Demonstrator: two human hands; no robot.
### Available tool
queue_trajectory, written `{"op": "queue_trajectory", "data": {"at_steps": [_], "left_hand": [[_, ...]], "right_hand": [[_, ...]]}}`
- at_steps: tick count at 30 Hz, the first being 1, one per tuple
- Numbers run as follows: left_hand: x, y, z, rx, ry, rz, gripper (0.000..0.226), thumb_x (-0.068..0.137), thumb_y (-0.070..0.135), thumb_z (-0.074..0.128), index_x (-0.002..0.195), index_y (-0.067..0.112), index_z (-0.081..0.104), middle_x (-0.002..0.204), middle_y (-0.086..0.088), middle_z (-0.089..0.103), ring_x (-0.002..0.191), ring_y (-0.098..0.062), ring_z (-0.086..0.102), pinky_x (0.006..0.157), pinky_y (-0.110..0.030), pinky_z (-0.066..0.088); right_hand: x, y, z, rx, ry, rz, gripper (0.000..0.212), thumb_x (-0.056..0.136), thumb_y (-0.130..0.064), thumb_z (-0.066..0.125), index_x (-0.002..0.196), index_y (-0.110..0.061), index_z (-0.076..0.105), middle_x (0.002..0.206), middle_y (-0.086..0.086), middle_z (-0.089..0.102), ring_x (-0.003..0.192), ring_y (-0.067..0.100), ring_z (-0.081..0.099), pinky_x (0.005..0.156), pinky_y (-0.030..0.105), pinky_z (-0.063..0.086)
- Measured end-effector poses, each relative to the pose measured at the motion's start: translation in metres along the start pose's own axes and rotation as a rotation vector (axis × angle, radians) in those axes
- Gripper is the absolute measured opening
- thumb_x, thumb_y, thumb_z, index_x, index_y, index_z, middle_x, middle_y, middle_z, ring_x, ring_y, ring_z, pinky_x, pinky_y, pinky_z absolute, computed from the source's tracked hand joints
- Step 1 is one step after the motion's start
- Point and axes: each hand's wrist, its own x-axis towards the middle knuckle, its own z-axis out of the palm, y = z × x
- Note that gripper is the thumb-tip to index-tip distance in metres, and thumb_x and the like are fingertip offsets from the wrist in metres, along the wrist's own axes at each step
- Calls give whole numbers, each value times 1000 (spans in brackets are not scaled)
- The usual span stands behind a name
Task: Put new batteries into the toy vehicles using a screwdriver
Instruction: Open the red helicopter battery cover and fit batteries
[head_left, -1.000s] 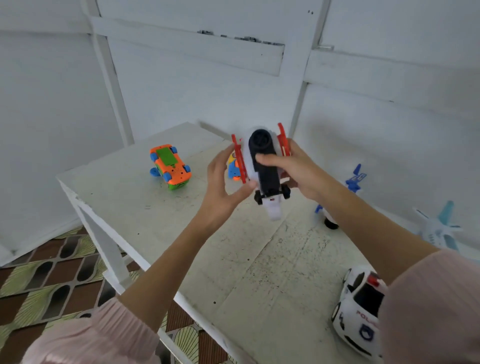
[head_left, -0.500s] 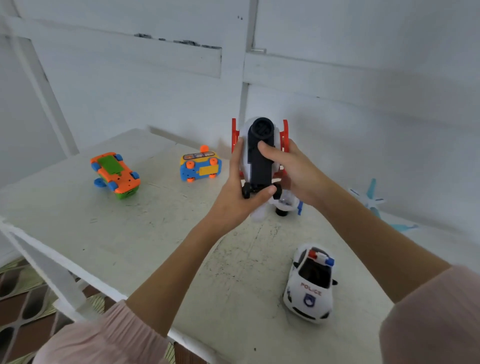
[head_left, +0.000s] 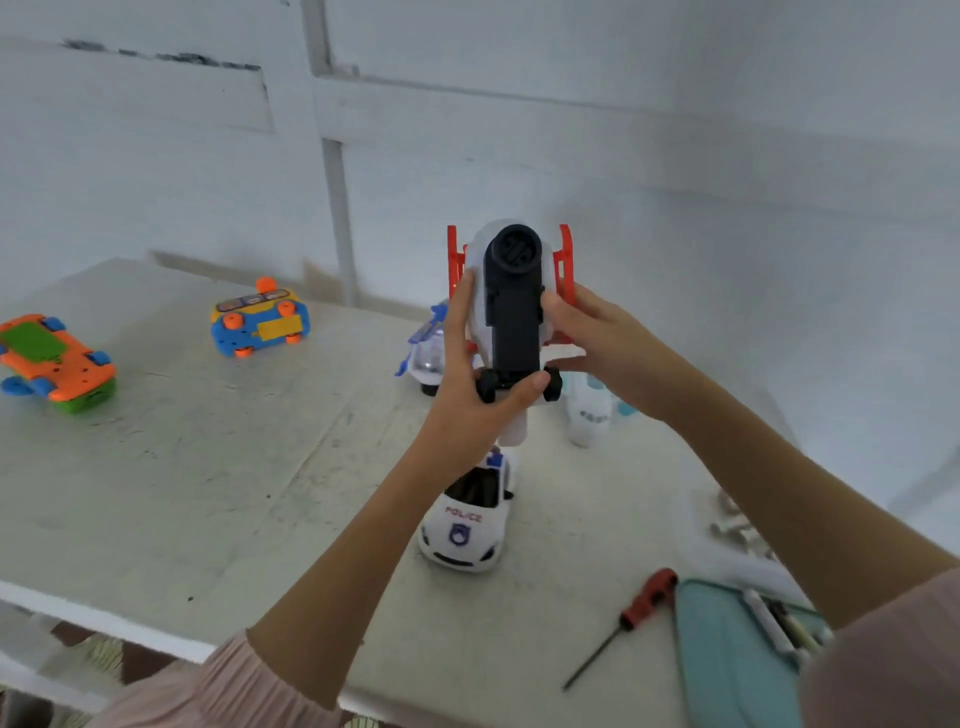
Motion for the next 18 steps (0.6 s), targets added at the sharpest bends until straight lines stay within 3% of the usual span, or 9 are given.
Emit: {"op": "queue_trajectory", "data": {"at_steps": [3, 6, 10, 12, 15, 18], "left_hand": [[-8, -4, 26, -11, -2, -14, 91, 85, 0, 66, 146, 29, 5, 152, 14, 17, 120, 4, 50, 92, -24, 51], [-16, -10, 50, -15, 0, -27, 88, 85, -2, 65, 143, 34, 8, 142, 32, 18, 117, 4, 53, 95, -32, 51], [-26, -20, 71, -8, -3, -34, 90, 83, 4, 67, 140, 42, 9, 150, 25, 13, 131, -17, 45, 97, -36, 51], [-31, -24, 81, 5, -10, -51, 90, 84, 1, 66, 139, 43, 9, 149, 25, 13, 134, -23, 41, 100, -40, 48], [-38, -32, 92, 39, -9, -81, 92, 83, 6, 67, 137, 49, 7, 154, 8, 18, 132, -26, 43, 100, -42, 48], [-44, -41, 97, 76, -17, -112, 94, 83, 8, 67, 139, 47, 4, 156, 4, 16, 128, -23, 47, 98, -35, 50]], "right_hand": [[-31, 22, -25, -88, 38, 34, 40, 93, -46, 40, 126, -26, 50, 110, -6, 65, 99, 9, 63, 87, 30, 52], [-63, 47, -43, -202, 56, 50, 18, 94, -28, 50, 111, -27, 57, 100, -5, 68, 93, 13, 64, 82, 29, 51], [-97, 76, -56, -526, -77, 30, 10, 83, -16, 67, 90, -22, 70, 88, -5, 71, 78, 5, 63, 73, 15, 47], [-110, 87, -54, -696, -206, 14, 11, 81, -18, 69, 92, -20, 71, 91, -10, 68, 75, 0, 57, 71, 8, 42], [-121, 108, -44, -928, -340, -57, 22, 83, -27, 66, 105, -23, 68, 106, -11, 64, 93, 6, 49, 83, 21, 40], [-128, 124, -36, -1041, -349, -142, 28, 83, -29, 63, 111, -29, 65, 115, -13, 60, 107, 10, 44, 85, 29, 31]]}}
